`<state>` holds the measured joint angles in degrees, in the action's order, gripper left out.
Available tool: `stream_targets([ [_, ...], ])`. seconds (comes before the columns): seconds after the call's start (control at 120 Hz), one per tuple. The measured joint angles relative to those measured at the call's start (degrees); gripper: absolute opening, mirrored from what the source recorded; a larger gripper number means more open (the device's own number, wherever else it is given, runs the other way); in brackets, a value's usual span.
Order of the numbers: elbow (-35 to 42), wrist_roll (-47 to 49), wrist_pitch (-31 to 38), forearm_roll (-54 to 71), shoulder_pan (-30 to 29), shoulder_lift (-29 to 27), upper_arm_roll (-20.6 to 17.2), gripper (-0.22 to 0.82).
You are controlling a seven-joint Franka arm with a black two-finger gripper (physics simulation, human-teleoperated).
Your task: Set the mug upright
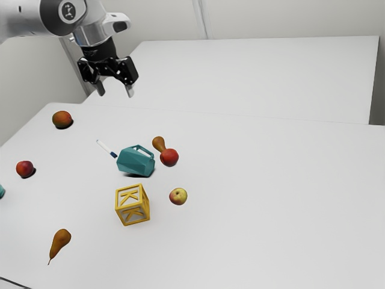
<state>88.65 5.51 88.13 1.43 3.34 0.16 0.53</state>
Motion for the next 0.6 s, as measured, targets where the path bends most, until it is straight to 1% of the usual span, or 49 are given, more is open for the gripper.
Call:
stream_targets([
  [0.192,-0.1,0.0,-0.1,-0.1,0.5,0.4,0.0,0.59],
  [0.333,-3.1,-0.1,-0.3,-0.1,0.4,3.2,0.1,0.59],
  [0.433,-6.2,-0.4,-1.5,-0.3,-2.7,5.8,0.2,0.59],
  [0.6,-7.0,-2.0,-2.5,-2.3,-8.5,8.1,0.9,0.59],
])
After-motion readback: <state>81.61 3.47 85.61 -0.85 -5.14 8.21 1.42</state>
